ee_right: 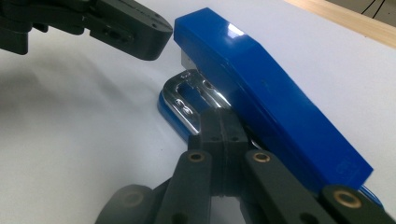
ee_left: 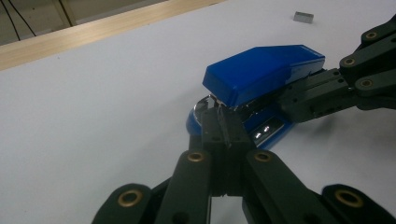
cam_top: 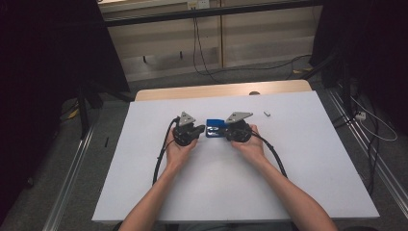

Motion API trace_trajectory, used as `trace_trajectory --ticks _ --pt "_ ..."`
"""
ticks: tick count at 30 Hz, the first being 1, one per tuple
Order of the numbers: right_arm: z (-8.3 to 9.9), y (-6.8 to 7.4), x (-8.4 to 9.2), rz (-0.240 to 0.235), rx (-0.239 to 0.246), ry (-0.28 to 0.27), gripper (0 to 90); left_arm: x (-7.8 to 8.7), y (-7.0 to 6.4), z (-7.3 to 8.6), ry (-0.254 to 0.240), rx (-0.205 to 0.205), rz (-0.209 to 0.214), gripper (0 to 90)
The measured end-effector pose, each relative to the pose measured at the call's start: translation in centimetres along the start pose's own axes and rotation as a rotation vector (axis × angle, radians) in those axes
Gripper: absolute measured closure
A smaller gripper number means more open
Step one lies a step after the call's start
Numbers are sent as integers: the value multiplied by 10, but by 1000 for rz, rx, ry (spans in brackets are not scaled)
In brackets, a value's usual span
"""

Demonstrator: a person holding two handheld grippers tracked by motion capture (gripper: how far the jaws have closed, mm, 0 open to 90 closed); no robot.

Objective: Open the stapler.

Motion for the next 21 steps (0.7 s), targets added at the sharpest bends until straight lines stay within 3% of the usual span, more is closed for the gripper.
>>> trace_trajectory --ticks 11,14,21 --pt "1 0 -1 -2 -10 15 900 -6 1 0 13 1 -1 900" --pt "1 0 -1 -2 -10 15 900 -7 0 2 29 -15 1 900" --pt "1 0 -1 -4 -14 15 900 -12 0 0 25 -20 -25 900"
Point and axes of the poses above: each handheld gripper's, and its own axes: x roughly backward along the jaws, z roughly out of its underside, y roughly to its left, the point moved 6 cm from there along -x, roughly forward along the jaws, and after that the axes turned 14 degrees about -y, right-handed, at the moved point
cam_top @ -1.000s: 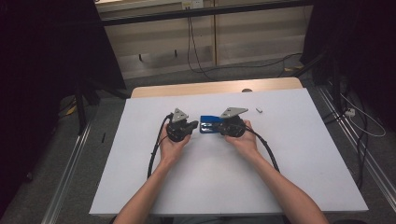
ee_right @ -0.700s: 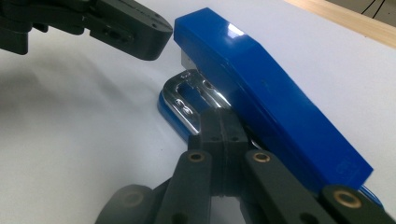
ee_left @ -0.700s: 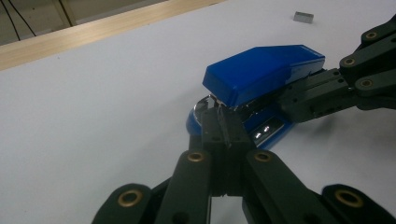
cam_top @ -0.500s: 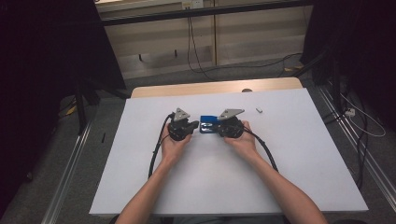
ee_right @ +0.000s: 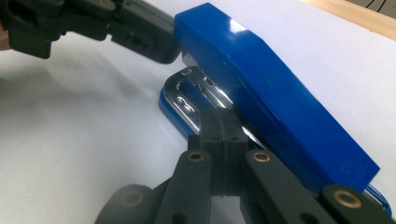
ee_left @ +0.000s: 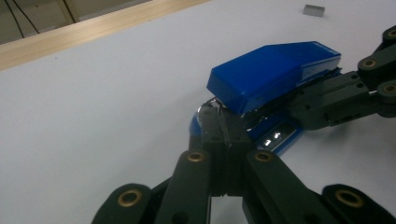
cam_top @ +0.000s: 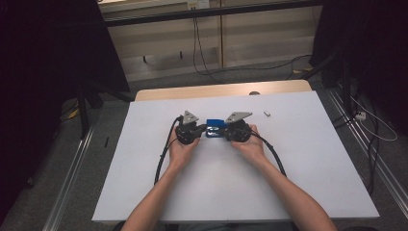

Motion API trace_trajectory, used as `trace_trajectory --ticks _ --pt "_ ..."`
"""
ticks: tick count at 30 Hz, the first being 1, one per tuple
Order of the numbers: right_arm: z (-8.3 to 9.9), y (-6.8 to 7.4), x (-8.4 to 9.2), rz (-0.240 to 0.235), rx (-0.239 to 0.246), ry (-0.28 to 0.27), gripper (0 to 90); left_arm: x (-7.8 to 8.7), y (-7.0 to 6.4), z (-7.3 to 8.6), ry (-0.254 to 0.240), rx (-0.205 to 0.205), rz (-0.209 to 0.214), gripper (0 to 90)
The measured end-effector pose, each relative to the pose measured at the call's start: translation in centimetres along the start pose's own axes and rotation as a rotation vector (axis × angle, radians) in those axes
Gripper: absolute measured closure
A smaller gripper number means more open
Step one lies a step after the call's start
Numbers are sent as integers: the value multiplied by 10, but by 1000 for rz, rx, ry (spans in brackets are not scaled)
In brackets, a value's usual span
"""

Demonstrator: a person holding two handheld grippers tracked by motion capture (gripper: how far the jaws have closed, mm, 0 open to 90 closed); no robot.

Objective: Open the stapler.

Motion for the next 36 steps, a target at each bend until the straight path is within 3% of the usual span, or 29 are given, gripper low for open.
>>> trace_trajectory --ticks 7,14,17,25,36 --pt "0 0 0 0 0 -1 900 0 1 0 0 -4 4 900" --pt "0 0 0 -2 -2 -1 900 -2 2 0 -8 18 0 900" --pt "0 0 0 -2 -2 -1 900 -3 2 0 -1 -2 -6 900" --pt "0 0 0 -3 -3 -1 900 -3 2 -5 -28 28 3 900" --pt "0 -1 0 5 -2 0 900 -1 0 -11 -39 9 1 900"
Point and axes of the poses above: each handheld gripper's, and its own axes: x roughly backward along the jaws, z roughly out of its underside, y roughly to its left, the point moved 6 cm from there along -x, roughly forward along the jaws, and after that the axes turned 14 degrees about -y, right-handed, at the moved point
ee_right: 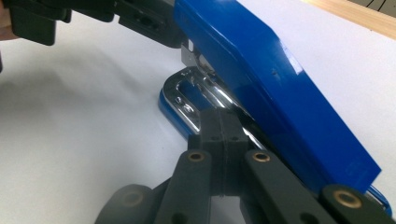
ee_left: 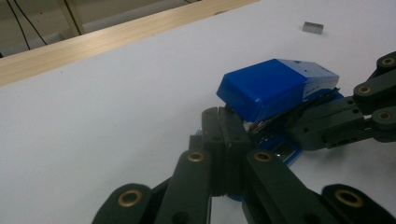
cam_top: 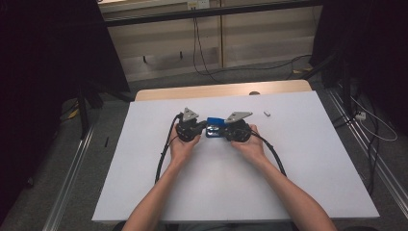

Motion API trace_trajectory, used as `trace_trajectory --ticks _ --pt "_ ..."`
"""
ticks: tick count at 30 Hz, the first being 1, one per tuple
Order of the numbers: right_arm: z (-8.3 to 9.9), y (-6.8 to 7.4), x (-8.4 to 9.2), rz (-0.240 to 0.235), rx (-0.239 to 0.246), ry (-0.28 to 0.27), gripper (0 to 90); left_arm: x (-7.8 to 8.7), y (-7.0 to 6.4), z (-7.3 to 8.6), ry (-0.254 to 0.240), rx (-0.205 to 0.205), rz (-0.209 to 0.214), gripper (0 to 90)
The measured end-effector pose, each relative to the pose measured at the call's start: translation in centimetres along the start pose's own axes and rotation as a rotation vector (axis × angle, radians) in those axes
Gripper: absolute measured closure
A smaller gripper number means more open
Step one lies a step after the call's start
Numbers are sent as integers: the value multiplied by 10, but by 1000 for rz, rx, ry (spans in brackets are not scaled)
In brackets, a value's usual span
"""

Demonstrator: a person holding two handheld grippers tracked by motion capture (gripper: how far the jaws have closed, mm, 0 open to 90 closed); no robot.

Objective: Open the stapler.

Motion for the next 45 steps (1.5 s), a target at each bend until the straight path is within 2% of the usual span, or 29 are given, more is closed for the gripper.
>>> trace_trajectory --ticks 1,7,9,11,22,32,36,45 --pt "0 0 0 2 -5 1 900 0 0 -1 1 -6 -3 900" --pt "0 0 0 5 -6 1 900 2 -3 -9 -30 16 1 900" --pt "0 0 0 7 -6 0 900 3 -5 -14 -37 9 6 900" --pt "0 0 -1 9 -5 0 900 2 -6 -16 -47 22 5 900" --pt "-1 2 0 30 -6 3 900 3 -7 -19 -60 27 16 900" --pt "-17 8 2 49 2 -67 900 2 -7 -18 -61 29 11 900" --pt "-20 12 -2 54 -2 -74 900 2 -6 -18 -55 20 9 900" --pt "-24 14 -9 108 2 -102 900 3 -6 -18 -55 32 19 900"
Point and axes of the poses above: each handheld gripper's, and its own axes: x roughly backward along the jaws, z roughly out of its underside, y roughly to its left, the point moved 6 cm from there along -x, roughly forward along the jaws, and after that the axes turned 14 degrees about -y, right-handed, at the moved point
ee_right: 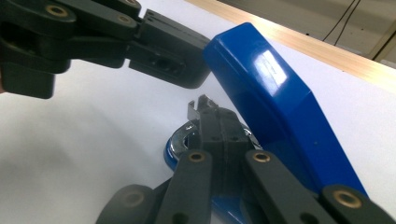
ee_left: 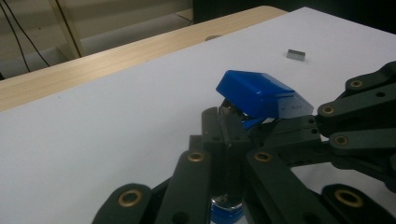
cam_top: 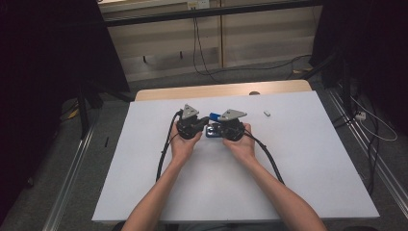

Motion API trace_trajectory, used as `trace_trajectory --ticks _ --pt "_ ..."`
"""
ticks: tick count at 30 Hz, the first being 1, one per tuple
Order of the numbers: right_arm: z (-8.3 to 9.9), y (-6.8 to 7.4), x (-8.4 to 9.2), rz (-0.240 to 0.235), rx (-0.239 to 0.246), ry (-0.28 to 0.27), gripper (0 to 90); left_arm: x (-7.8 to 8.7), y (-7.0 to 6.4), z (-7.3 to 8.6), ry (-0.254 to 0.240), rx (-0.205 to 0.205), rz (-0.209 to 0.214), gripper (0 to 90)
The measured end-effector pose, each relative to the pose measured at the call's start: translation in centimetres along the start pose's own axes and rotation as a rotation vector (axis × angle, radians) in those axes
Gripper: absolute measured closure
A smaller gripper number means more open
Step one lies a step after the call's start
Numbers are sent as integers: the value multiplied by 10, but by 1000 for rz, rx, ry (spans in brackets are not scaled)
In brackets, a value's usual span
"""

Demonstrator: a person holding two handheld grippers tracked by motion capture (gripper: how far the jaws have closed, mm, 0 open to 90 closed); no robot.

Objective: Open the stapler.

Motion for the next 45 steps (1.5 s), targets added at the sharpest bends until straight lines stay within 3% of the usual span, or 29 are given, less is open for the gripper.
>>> trace_trajectory --ticks 6,11,14,18,21,29,41,44,45 --pt "2 -2 -2 13 -2 -4 900 0 0 0 -2 3 3 900" --pt "1 -3 -1 18 -10 -11 900 -3 0 9 34 -4 1 900" --pt "0 -3 -1 19 -12 -12 900 -5 -1 8 22 3 4 900" --pt "0 -4 -1 19 -13 -12 900 -8 -1 11 32 -13 8 900" --pt "1 -3 -2 20 -13 -11 900 -8 2 12 28 11 -7 900" --pt "-1 -5 -1 21 -8 -12 900 -8 3 14 49 -11 2 900" --pt "3 -4 -2 18 -6 0 900 -9 4 22 66 -3 -5 900" --pt "4 -4 -3 18 -5 0 900 -10 4 22 60 23 -8 900" --pt "4 -4 -3 18 -5 0 900 -10 4 22 62 12 -11 900"
Point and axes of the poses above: each handheld gripper's, and its own axes: x roughly backward along the jaws, z roughly out of its underside, y roughly to its left, the point moved 6 cm from there along -x, roughly forward along the jaws, and after that the axes turned 14 degrees about -y, right-handed, at the moved point
